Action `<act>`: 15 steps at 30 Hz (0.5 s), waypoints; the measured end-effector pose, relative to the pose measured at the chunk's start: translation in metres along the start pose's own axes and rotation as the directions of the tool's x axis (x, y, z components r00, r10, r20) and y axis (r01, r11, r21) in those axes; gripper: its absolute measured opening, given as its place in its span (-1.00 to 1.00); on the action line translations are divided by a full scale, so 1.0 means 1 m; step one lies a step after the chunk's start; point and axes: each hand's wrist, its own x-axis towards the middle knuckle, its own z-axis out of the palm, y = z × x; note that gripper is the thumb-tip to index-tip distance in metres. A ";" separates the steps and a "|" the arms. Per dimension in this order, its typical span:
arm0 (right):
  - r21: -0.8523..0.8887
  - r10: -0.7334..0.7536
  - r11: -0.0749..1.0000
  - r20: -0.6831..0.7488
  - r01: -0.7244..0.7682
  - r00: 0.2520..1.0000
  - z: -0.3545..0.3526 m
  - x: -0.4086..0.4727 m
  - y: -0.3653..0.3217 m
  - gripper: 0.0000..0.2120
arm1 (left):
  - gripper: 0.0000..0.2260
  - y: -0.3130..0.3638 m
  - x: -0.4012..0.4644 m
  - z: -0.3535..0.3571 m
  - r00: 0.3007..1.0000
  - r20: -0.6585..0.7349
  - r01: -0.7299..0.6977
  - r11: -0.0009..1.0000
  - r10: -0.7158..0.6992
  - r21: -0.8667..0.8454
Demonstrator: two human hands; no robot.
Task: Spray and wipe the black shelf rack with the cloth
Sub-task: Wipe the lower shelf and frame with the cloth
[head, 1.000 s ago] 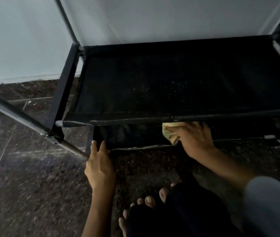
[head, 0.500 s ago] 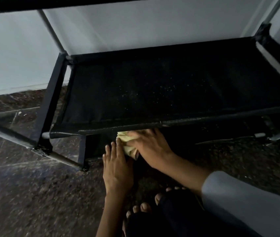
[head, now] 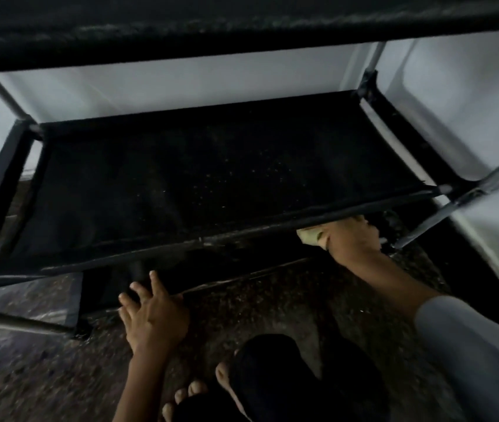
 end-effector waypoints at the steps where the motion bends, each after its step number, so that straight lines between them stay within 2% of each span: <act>1: 0.042 0.068 0.997 0.011 -0.068 0.998 0.000 0.001 -0.005 -0.60 | -0.40 0.006 -0.004 0.001 1.000 -0.016 -0.008 1.000 0.007 -0.015; 3: 0.139 0.116 0.984 -0.034 -0.110 0.993 0.005 0.002 -0.017 -0.58 | -0.41 0.020 -0.014 0.006 0.994 -0.056 -0.097 0.994 0.095 -0.046; 4: 0.195 0.082 0.978 -0.054 -0.070 0.995 0.008 0.000 -0.024 -0.56 | -0.42 0.029 -0.019 0.010 0.984 -0.067 -0.168 0.984 0.164 -0.060; 6: 0.263 -0.171 0.947 -0.074 0.185 0.982 0.014 -0.013 -0.050 -0.56 | -0.46 0.043 -0.024 0.020 0.955 -0.074 -0.291 0.954 0.286 -0.076; 8: 0.279 -0.471 0.835 -0.084 0.475 0.878 0.020 -0.034 -0.078 -0.62 | -0.48 0.052 -0.023 0.028 0.946 -0.050 -0.323 0.940 0.320 -0.106; 9: 0.240 -0.584 0.778 -0.062 0.580 0.809 0.024 -0.043 -0.089 -0.63 | -0.50 0.054 -0.021 0.031 0.952 -0.028 -0.305 0.945 0.304 -0.120; 10: 0.201 -0.636 0.752 -0.027 0.627 0.771 0.030 -0.045 -0.094 -0.63 | -0.51 0.056 -0.020 0.034 0.959 -0.010 -0.282 0.951 0.283 -0.125; 11: 0.162 -0.645 0.752 -0.025 0.640 0.764 0.035 -0.041 -0.093 -0.62 | -0.53 0.057 -0.019 0.035 0.964 -0.010 -0.266 0.957 0.266 -0.120; 15: 0.055 -0.550 0.826 -0.138 0.560 0.824 0.036 -0.016 -0.052 -0.66 | -0.65 0.064 -0.016 0.029 0.978 -0.091 -0.197 0.973 0.187 -0.120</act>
